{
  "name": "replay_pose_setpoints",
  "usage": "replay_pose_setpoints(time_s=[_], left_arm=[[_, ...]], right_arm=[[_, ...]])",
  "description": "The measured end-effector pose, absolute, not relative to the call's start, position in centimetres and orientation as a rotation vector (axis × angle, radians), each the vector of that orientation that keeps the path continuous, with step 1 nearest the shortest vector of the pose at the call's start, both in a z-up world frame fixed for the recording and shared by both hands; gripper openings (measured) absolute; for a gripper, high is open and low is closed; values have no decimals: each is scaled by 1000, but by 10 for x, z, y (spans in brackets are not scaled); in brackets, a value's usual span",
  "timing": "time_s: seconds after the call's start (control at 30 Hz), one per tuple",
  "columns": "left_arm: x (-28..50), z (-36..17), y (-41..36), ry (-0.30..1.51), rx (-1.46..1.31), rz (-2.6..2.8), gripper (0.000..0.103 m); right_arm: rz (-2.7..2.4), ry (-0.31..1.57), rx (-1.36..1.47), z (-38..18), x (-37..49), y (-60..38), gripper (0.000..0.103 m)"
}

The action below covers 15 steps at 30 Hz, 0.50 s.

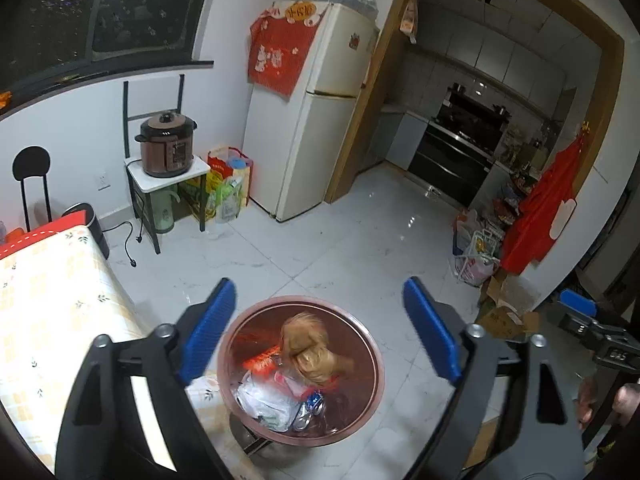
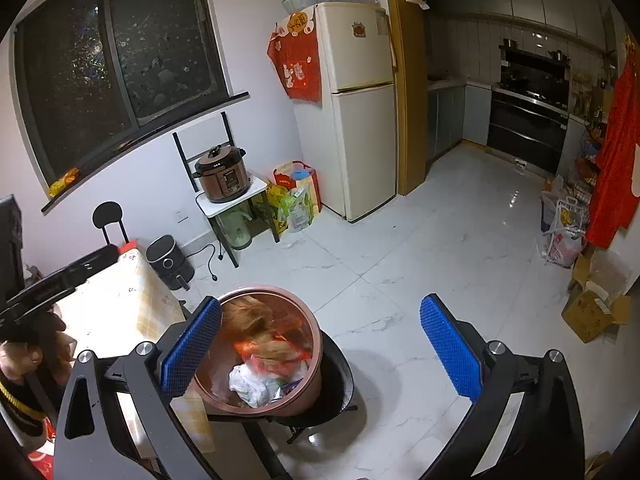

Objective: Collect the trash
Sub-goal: 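Move the left gripper over the brown bin and release the brown paper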

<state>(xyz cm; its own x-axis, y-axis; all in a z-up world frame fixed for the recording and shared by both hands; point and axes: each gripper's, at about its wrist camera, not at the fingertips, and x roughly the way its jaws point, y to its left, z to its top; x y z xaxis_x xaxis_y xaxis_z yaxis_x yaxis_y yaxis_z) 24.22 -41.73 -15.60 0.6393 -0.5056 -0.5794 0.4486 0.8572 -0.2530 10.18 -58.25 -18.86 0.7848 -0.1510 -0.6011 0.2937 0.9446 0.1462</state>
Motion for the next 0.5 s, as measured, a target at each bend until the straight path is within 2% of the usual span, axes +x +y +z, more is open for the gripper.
replay_pose_setpoints(time_s=[0.07, 0.13, 0.5], left_arm=[[238, -153, -403, 680, -86, -520, 88], [231, -150, -384, 676, -88, -487, 95], [174, -126, -223, 597, -114, -193, 97]], right_arm=[[-231, 627, 245, -189, 105, -578, 98], [-215, 630, 242, -189, 108, -570, 98], [-114, 581, 203, -169, 118, -497, 98]])
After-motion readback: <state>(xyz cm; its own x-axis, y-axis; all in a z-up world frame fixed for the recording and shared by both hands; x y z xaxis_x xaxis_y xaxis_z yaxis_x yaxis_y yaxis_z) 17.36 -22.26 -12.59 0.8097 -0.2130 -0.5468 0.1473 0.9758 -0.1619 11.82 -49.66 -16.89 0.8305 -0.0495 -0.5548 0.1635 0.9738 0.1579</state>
